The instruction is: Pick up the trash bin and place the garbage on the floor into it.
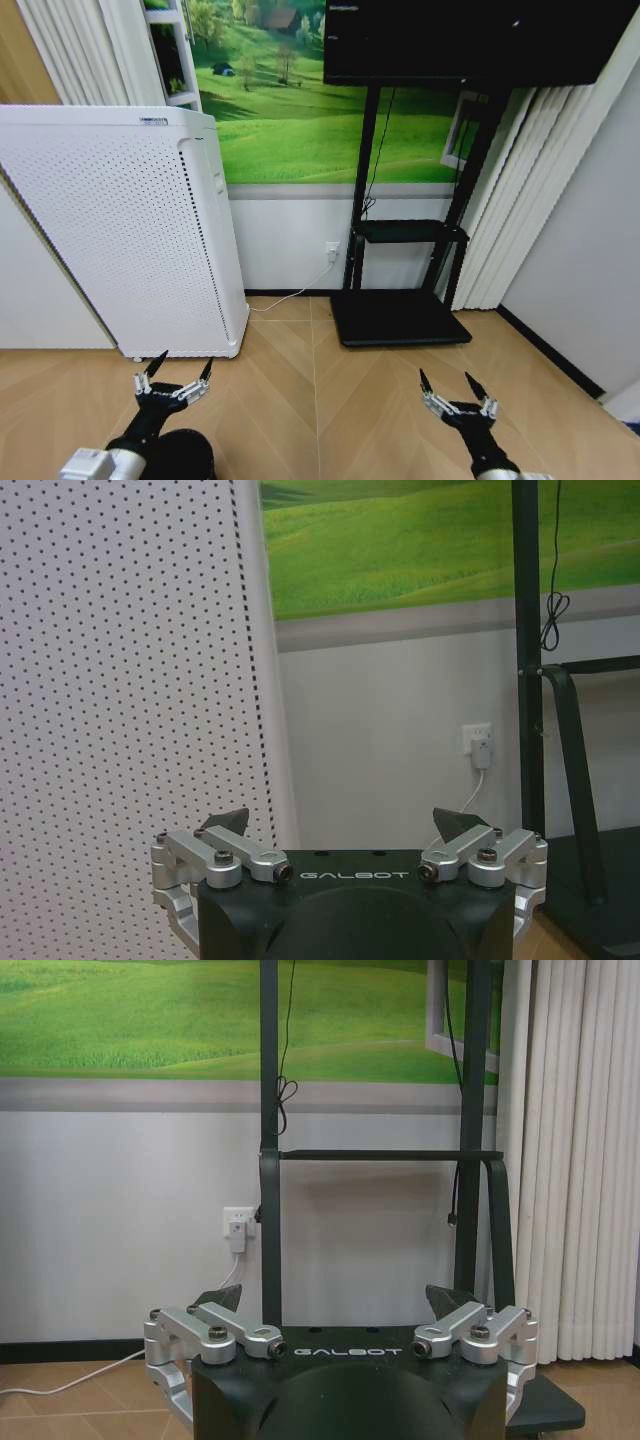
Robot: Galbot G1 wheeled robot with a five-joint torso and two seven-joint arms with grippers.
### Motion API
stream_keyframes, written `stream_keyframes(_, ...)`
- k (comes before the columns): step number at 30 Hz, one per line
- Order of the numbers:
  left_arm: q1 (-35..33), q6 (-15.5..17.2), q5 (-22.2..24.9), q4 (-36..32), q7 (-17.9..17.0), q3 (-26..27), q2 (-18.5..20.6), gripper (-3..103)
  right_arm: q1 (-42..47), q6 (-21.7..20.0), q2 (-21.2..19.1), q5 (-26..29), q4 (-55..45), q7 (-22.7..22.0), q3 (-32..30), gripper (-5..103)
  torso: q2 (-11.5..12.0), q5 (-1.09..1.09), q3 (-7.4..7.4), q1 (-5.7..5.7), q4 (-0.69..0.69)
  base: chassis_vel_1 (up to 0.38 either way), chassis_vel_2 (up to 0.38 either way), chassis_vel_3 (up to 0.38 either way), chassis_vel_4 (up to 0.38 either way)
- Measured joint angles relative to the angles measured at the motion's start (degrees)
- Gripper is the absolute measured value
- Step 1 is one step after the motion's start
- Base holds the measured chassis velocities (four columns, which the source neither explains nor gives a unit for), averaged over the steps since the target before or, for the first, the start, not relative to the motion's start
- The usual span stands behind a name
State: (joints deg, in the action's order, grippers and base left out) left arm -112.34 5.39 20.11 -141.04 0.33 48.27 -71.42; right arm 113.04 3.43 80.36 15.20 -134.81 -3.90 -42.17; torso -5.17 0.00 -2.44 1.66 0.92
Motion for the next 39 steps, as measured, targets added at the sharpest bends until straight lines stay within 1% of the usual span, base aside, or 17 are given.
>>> stream_keyframes(1,0.0,0.0,0.0,0.0,0.0,0.0,0.0,100,0.0,0.0,0.0,0.0,0.0,0.0,0.0,100,0.0,0.0,0.0,0.0,0.0,0.0,0.0,0.0,0.0)
stream_keyframes(3,0.0,-0.74,-1.75,0.92,0.12,-1.05,-1.92,100,0.18,0.0,0.59,-0.93,0.0,0.0,1.02,100,0.0,0.0,0.0,0.0,0.0,0.0,0.0,0.0,0.0)
stream_keyframes(4,0.0,-0.74,-1.75,0.92,0.12,-1.05,-1.92,100,0.18,0.0,0.59,-0.93,0.0,0.0,1.02,100,0.0,0.0,0.0,0.0,0.0,0.0,0.0,0.0,0.0)
stream_keyframes(6,-0.12,-1.19,-3.33,1.79,0.14,-2.48,-4.56,100,0.2,0.03,1.41,-2.06,0.03,0.0,2.33,100,0.0,0.0,0.0,0.0,0.0,0.0,0.0,0.0,0.0)
stream_keyframes(7,-0.12,-1.19,-3.33,1.79,0.14,-2.48,-4.56,100,0.2,0.03,1.41,-2.06,0.03,0.0,2.33,100,0.0,0.0,0.0,0.0,0.0,0.0,0.0,0.0,0.0)
stream_keyframes(8,-0.13,-1.38,-4.01,2.23,0.15,-3.07,-5.7,100,0.19,0.1,1.8,-2.72,0.19,0.02,2.82,100,0.0,0.0,0.0,0.0,0.0,0.0,0.0,0.0,0.0)
stream_keyframes(10,-0.13,-1.43,-4.4,2.49,0.12,-3.38,-6.35,100,0.16,0.16,2.05,-3.14,0.29,0.03,3.02,100,0.0,0.0,0.0,0.0,0.0,0.0,0.0,0.0,0.0)
stream_keyframes(17,-0.42,-2.01,-5.06,2.75,0.08,-3.51,-6.75,100,-0.38,0.19,2.03,-3.37,0.36,0.0,2.81,100,0.0,0.0,0.0,0.0,0.0,0.0,0.0,0.0,0.0)
stream_keyframes(22,-0.65,-1.9,-4.87,2.16,0.25,-3.28,-6.74,100,-0.48,-0.57,1.94,-3.44,0.07,-0.77,2.49,100,0.0,0.0,0.0,0.0,0.0,0.0,0.0,0.0,0.0)
stream_keyframes(39,-0.73,-1.7,-4.72,1.99,0.38,-3.13,-6.58,100,-0.48,-0.72,1.89,-3.44,-0.04,-0.98,2.4,100,0.0,0.0,0.0,0.0,0.0,0.0,0.0,0.0,0.0)
